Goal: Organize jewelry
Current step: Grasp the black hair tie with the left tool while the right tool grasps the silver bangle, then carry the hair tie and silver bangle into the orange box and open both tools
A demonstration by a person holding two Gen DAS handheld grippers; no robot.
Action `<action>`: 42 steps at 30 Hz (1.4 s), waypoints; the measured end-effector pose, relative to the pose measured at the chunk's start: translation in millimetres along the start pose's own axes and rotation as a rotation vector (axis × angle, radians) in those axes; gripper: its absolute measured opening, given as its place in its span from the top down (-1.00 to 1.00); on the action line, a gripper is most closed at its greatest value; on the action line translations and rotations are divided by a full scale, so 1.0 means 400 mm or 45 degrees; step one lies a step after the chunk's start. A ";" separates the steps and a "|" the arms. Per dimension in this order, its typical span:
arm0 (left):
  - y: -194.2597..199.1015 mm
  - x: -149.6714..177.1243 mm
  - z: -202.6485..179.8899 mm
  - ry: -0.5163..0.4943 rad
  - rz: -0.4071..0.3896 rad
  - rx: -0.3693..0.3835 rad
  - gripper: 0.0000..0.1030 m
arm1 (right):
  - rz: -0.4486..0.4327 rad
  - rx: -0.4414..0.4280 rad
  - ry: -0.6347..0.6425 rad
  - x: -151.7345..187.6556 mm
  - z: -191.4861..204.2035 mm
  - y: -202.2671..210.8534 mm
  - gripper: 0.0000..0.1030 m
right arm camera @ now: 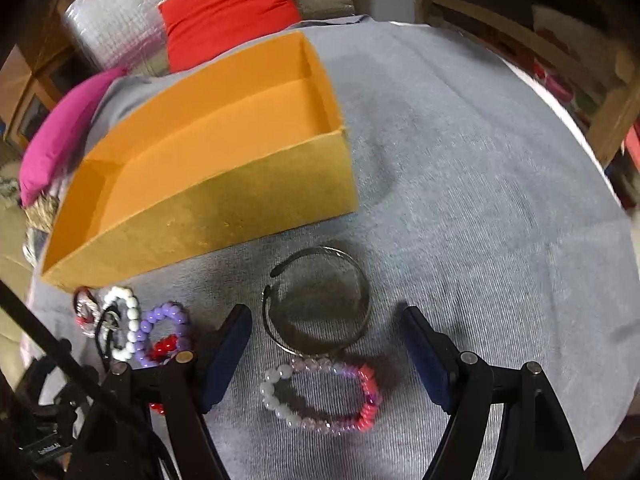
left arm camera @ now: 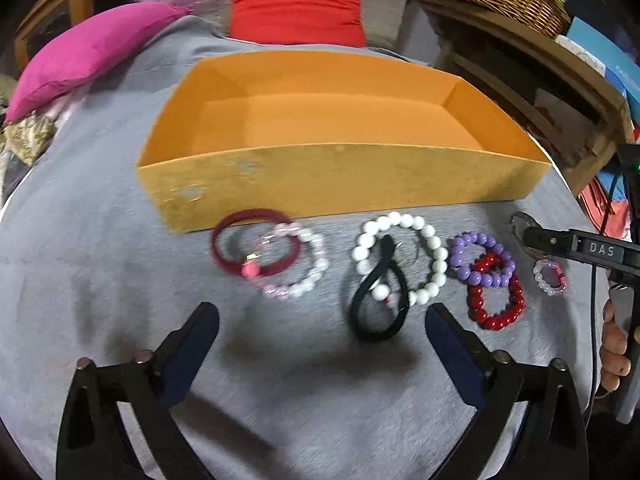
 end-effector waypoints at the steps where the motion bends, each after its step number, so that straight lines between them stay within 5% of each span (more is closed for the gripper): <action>1: -0.007 -0.001 -0.013 -0.015 0.008 0.015 -0.73 | -0.001 0.017 0.012 -0.003 0.003 -0.004 -0.44; 8: -0.036 -0.003 -0.056 -0.068 0.029 0.068 0.12 | -0.035 0.115 0.104 -0.015 0.026 -0.017 -0.20; 16: -0.027 0.005 -0.052 -0.029 0.025 0.144 0.68 | -0.056 0.104 0.082 -0.011 0.041 -0.010 -0.20; 23: 0.041 0.038 -0.020 -0.038 -0.018 0.196 0.78 | -0.134 0.005 0.013 0.010 0.026 0.063 -0.20; 29: 0.151 0.014 -0.018 -0.062 -0.145 0.249 0.79 | -0.308 -0.105 -0.013 -0.004 0.056 0.172 -0.20; 37: 0.226 -0.167 0.006 -0.012 -0.332 0.212 0.79 | -0.469 -0.185 0.015 -0.129 0.161 0.250 -0.20; 42: 0.164 -0.286 0.040 0.038 -0.333 0.171 0.79 | -0.383 -0.196 0.033 -0.232 0.224 0.162 -0.20</action>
Point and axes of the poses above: each gripper's, at about its wrist camera, not at the fingertips, and y roughly against the way its jaws point, z to its left, x to its underside, the point moved 10 cm from there along -y, roughly the way its jaws point, and after that the axes turned 4 degrees about -x, right-handed, at the moved point
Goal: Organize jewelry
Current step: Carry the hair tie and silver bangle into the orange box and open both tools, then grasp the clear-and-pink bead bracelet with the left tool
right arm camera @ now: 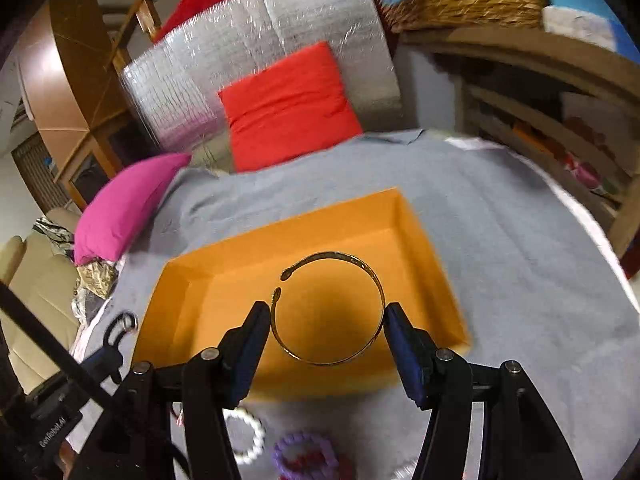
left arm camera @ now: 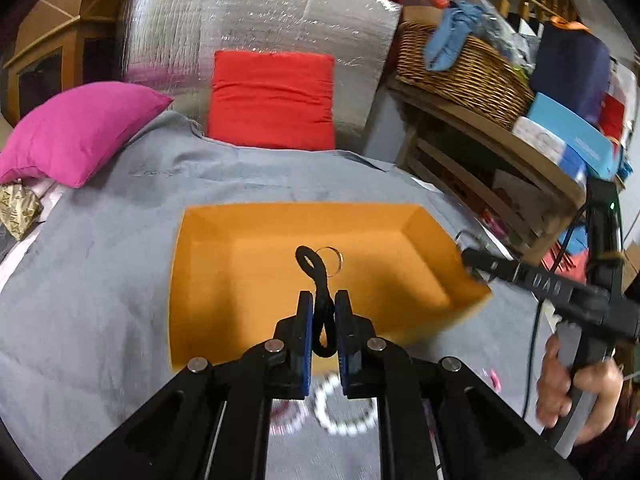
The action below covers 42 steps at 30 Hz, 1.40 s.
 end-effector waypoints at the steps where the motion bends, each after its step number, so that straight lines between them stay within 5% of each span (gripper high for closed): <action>1: -0.026 -0.009 0.007 0.009 0.017 -0.011 0.79 | 0.034 0.010 0.001 -0.002 0.006 -0.035 -0.20; 10: -0.204 0.062 0.078 0.105 0.231 -0.052 0.78 | 0.242 0.079 -0.018 0.051 0.007 -0.221 -0.20; 18: -0.247 0.094 0.100 0.124 0.311 -0.100 0.78 | 0.297 0.152 -0.007 0.078 -0.019 -0.248 -0.23; 20: -0.242 0.095 0.097 0.113 0.312 -0.107 0.65 | 0.292 0.143 -0.005 0.074 -0.018 -0.241 -0.35; 24: -0.223 0.088 0.106 0.125 0.283 -0.141 0.08 | 0.245 0.120 -0.003 0.056 -0.021 -0.204 -0.39; 35: -0.054 0.068 0.087 0.040 0.089 -0.200 -0.11 | 0.021 0.039 -0.037 0.020 -0.074 0.042 -0.39; 42: 0.073 0.145 0.082 0.001 0.023 -0.219 -0.20 | -0.044 -0.010 0.003 0.099 -0.097 0.197 -0.36</action>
Point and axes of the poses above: each gripper's, at about its wrist camera, not at the fingertips, and y roughly against the way its jaws point, z to its left, x to its underside, the point moved 10 cm from there along -y, roughly the way its jaws point, and after that the axes turned 4 degrees about -x, right-handed, at the moved point
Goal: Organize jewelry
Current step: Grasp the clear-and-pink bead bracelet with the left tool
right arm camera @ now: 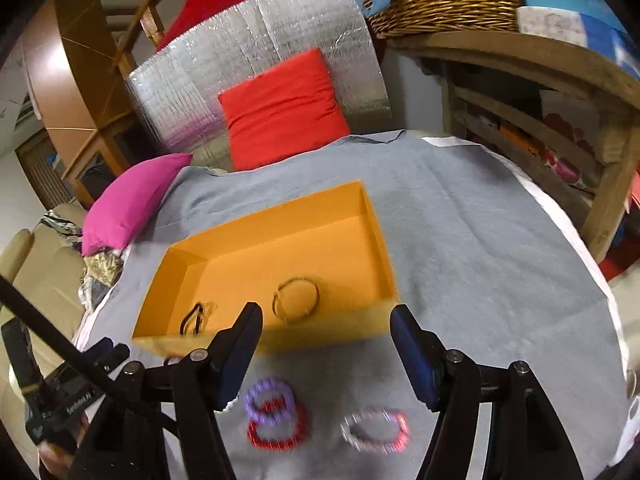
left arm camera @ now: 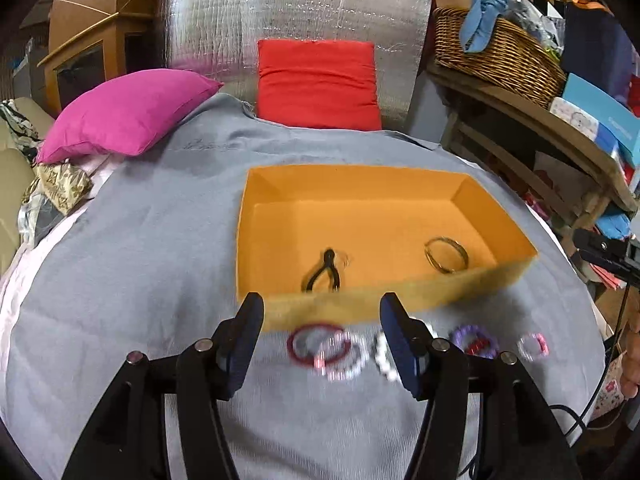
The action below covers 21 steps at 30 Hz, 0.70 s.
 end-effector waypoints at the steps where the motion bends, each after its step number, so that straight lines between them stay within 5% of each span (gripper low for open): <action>1: 0.012 0.018 0.009 0.010 0.004 -0.004 -0.21 | 0.008 -0.010 -0.018 0.021 -0.011 0.013 -0.36; 12: -0.022 0.155 0.106 0.045 0.160 -0.096 -0.23 | 0.183 -0.093 -0.200 0.128 -0.081 -0.027 -0.28; 21: -0.076 0.142 0.042 0.041 0.201 0.032 -0.23 | 0.348 -0.167 -0.213 0.187 0.006 -0.149 -0.07</action>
Point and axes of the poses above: each gripper's, at about its wrist camera, not at the fingertips, and y roughly against the way its jaws point, z to its left, x to its underside, the point moved 10 cm from there along -y, roughly the way its jaws point, and after that the axes turned 4 degrees about -x, right-handed, at the moved point
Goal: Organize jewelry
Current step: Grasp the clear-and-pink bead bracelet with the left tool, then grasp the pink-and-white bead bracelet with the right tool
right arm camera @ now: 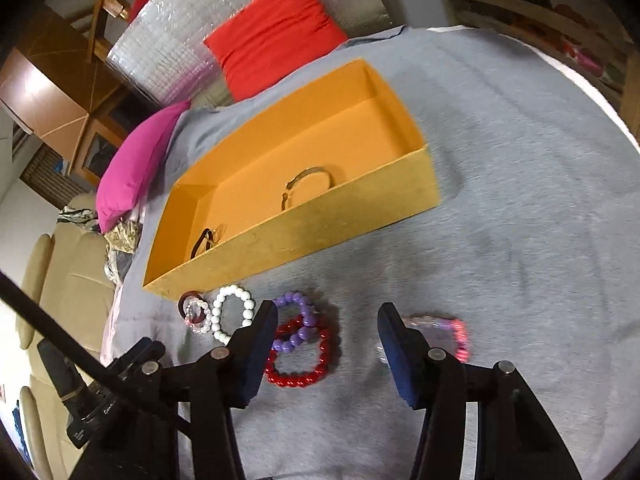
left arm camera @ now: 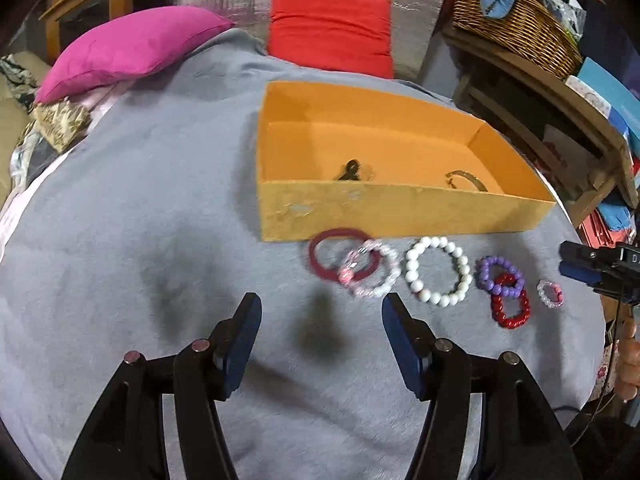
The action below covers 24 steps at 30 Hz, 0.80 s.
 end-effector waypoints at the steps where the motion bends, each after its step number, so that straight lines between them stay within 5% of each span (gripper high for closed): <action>1: -0.004 -0.006 -0.008 -0.006 -0.007 0.006 -0.23 | 0.010 -0.004 -0.005 0.002 0.002 -0.009 -0.05; 9: -0.071 -0.035 -0.057 0.006 0.005 0.080 0.03 | 0.048 0.031 -0.043 0.004 -0.020 -0.046 -0.05; 13: -0.115 -0.017 -0.071 -0.008 0.065 0.092 0.47 | 0.048 0.036 -0.052 0.002 -0.027 -0.044 -0.05; 17: -0.135 -0.019 -0.068 -0.015 0.062 0.075 0.70 | 0.051 0.034 -0.040 0.003 -0.025 -0.041 -0.05; 24: -0.132 0.013 -0.082 -0.109 0.099 0.045 0.79 | 0.065 0.025 -0.038 0.007 -0.019 -0.043 -0.05</action>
Point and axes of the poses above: each gripper's, at about its wrist camera, not at the fingertips, and y roughly against the way its jaws point, z to its left, x to its underside, the point moved 10 cm from there along -y, roughly the way its jaws point, and after that the axes turned 4 degrees about -x, right-handed, at the moved point
